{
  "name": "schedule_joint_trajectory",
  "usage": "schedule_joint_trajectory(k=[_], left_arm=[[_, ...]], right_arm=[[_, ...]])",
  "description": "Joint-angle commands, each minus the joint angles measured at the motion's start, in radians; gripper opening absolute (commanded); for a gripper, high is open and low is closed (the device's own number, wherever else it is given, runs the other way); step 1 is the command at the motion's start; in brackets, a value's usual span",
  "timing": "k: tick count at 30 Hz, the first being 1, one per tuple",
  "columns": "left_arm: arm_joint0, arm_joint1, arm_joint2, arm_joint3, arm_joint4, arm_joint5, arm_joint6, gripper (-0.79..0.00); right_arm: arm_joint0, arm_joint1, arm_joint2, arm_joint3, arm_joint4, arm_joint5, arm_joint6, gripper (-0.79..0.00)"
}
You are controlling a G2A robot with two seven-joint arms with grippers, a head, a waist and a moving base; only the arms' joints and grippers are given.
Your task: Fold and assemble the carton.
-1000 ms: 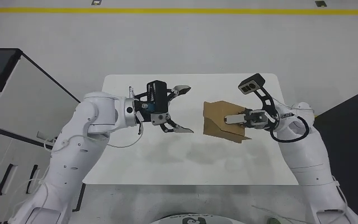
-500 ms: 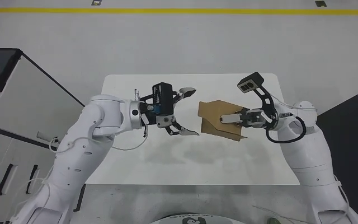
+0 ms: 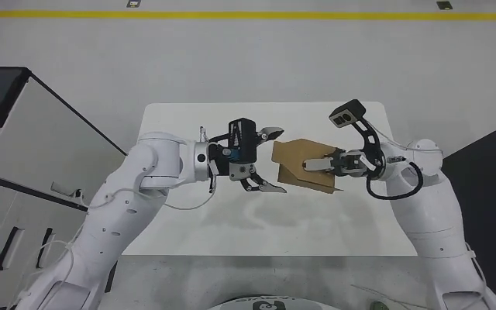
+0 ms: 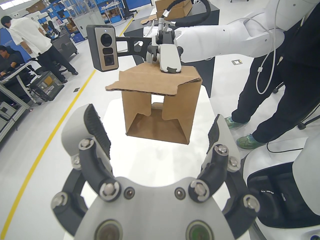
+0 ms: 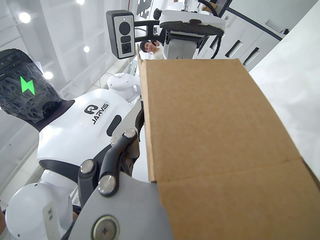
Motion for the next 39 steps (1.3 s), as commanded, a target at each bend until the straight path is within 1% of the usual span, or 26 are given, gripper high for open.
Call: schedule_joint_trajectory(k=[1,9,19,23,26,31,33,34,35,37,39], left_arm=[[-0.007,-0.001,0.012,0.004,-0.006,0.000,-0.013,0.000],[-0.028,-0.005,0.046,0.017,-0.025,0.021,-0.040,0.000],[-0.028,-0.002,0.036,0.019,-0.022,0.033,-0.045,0.000],[-0.019,0.004,0.006,0.014,-0.015,0.044,-0.042,0.000],[-0.011,0.011,-0.035,0.001,-0.004,0.051,-0.041,0.000],[0.011,0.022,-0.100,-0.044,0.010,0.055,-0.028,0.000],[0.015,0.024,-0.117,-0.066,0.021,0.063,-0.023,0.000],[0.014,0.025,-0.125,-0.083,0.037,0.074,-0.019,-0.080],[0.013,0.025,-0.127,-0.090,0.047,0.076,-0.018,-0.409],[0.013,0.025,-0.127,-0.090,0.047,0.076,-0.018,-0.785],[0.013,0.025,-0.127,-0.090,0.047,0.076,-0.018,-0.785]], right_arm=[[0.000,0.002,-0.002,-0.005,-0.009,0.000,0.000,-0.785],[0.007,0.006,-0.016,-0.015,-0.034,-0.003,0.003,-0.785],[0.001,0.013,-0.012,-0.007,-0.031,-0.012,-0.005,-0.785],[-0.013,0.017,0.012,0.007,0.005,-0.023,-0.008,-0.785],[-0.024,0.021,0.033,0.014,0.019,-0.032,0.000,-0.785],[-0.046,0.026,0.062,0.028,0.059,-0.043,0.010,-0.785],[-0.053,0.028,0.073,0.038,0.058,-0.044,-0.005,-0.785],[-0.053,0.028,0.073,0.038,0.058,-0.044,-0.005,-0.785],[-0.053,0.028,0.073,0.038,0.058,-0.044,-0.005,-0.785],[-0.053,0.028,0.073,0.038,0.058,-0.044,-0.005,-0.785],[-0.053,0.028,0.073,0.038,0.058,-0.044,-0.005,-0.785]])
